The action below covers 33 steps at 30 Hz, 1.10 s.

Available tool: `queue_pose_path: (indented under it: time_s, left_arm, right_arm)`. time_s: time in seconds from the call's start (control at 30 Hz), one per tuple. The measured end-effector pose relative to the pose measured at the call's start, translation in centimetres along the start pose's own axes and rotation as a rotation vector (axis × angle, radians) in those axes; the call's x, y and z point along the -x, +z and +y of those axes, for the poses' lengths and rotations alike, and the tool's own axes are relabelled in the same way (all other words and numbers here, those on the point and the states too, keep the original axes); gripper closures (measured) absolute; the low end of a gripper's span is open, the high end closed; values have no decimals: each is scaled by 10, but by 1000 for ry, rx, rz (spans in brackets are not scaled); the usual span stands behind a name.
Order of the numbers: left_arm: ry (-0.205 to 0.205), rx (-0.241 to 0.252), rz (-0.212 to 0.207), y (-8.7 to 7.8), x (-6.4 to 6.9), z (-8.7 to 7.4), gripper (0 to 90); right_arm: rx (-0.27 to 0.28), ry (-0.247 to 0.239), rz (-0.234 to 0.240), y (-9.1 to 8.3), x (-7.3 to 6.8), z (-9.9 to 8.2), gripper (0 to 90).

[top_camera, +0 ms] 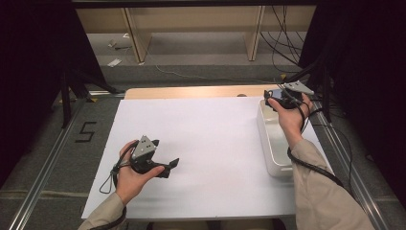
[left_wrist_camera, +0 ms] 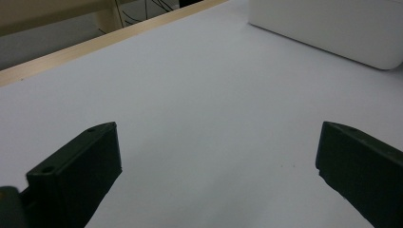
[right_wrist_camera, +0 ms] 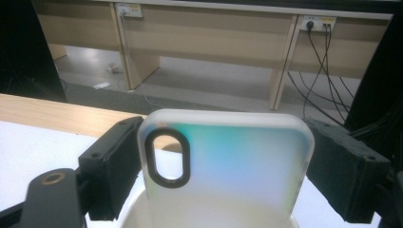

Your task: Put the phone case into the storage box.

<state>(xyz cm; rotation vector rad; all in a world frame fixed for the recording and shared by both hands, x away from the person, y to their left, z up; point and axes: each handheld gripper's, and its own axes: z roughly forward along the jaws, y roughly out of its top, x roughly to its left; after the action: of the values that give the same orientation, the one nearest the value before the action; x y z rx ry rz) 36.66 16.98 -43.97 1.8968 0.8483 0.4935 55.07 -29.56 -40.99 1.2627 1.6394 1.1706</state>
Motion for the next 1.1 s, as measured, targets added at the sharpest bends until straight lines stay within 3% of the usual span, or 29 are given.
queue_pose_path:
  time_s: [1.1]
  left_arm:
    - [1,-1,2,0,0,0,6]
  right_arm:
    - [-34,-10,-2,4,-1,-6,179]
